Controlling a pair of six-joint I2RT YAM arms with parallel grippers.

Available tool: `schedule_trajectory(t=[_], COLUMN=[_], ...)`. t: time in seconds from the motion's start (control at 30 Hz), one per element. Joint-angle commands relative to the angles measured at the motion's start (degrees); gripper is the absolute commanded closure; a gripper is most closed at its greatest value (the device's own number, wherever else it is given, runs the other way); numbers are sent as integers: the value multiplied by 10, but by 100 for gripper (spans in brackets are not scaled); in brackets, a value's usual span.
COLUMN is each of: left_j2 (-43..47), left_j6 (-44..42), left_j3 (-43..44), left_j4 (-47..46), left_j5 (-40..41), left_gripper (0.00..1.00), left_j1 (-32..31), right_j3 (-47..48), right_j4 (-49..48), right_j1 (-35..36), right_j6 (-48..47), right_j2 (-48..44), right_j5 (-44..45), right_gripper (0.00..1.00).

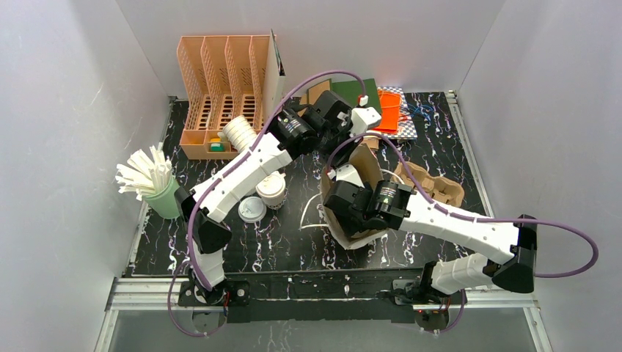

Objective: Pack the takeout coffee

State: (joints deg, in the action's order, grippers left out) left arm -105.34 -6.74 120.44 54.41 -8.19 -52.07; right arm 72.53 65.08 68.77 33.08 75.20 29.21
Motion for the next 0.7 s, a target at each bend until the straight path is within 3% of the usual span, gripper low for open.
schedule_trajectory(t=[0.0, 0.43, 0.67], left_j2=[51, 67, 65], left_j6=[4, -15, -33], left_j3=[28, -2, -7], left_j4=[31, 34, 36], left_j5=[-49, -12, -8], left_gripper=[100, 100, 100], left_j1=[-21, -54, -56], right_j3=[-19, 117, 143], right_j4=[71, 117, 138], right_j1=[-17, -16, -16], right_j6=[65, 66, 56], right_j2=[18, -9, 7], right_j5=[-9, 41, 49], right_gripper=[90, 90, 90])
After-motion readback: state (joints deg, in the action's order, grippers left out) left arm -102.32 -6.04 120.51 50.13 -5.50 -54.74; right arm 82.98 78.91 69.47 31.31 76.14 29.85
